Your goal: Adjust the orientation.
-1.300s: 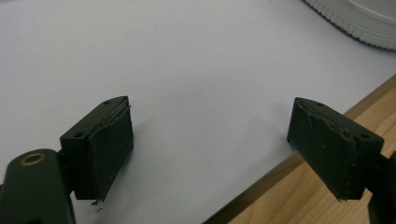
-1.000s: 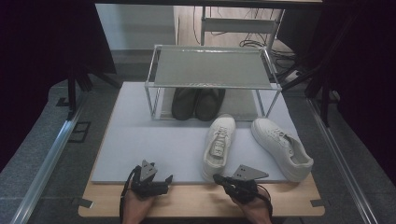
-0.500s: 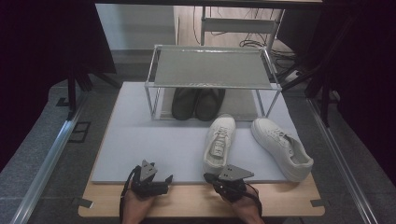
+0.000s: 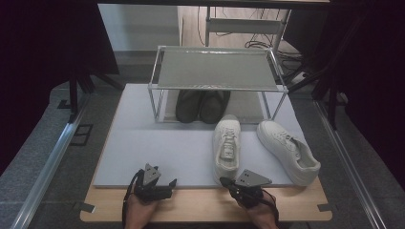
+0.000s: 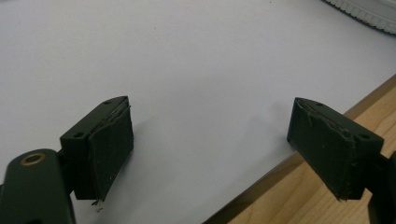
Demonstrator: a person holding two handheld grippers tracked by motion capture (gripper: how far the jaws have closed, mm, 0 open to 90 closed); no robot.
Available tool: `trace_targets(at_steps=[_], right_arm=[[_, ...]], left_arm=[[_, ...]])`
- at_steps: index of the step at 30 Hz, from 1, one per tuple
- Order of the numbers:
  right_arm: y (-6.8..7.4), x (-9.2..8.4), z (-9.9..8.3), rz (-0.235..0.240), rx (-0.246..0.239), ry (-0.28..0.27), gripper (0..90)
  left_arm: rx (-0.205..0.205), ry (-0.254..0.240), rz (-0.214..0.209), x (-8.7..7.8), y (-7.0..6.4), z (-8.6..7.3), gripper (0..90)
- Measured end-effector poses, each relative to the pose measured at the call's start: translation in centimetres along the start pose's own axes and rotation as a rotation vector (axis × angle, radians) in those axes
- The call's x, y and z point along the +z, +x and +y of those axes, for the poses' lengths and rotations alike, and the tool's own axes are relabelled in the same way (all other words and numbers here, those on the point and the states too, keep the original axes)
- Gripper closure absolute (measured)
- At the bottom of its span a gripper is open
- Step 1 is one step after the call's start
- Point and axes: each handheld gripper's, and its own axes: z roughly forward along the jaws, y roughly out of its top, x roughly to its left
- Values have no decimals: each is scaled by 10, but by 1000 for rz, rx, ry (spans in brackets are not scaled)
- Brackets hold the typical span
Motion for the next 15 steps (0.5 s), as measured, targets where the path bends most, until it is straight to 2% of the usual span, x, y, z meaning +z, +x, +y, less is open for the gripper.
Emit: trace_targets(at_steps=[15], right_arm=[[-11,-25,-15,-79,21,-1,900]], left_arm=[[0,0,0,0,0,0,144]])
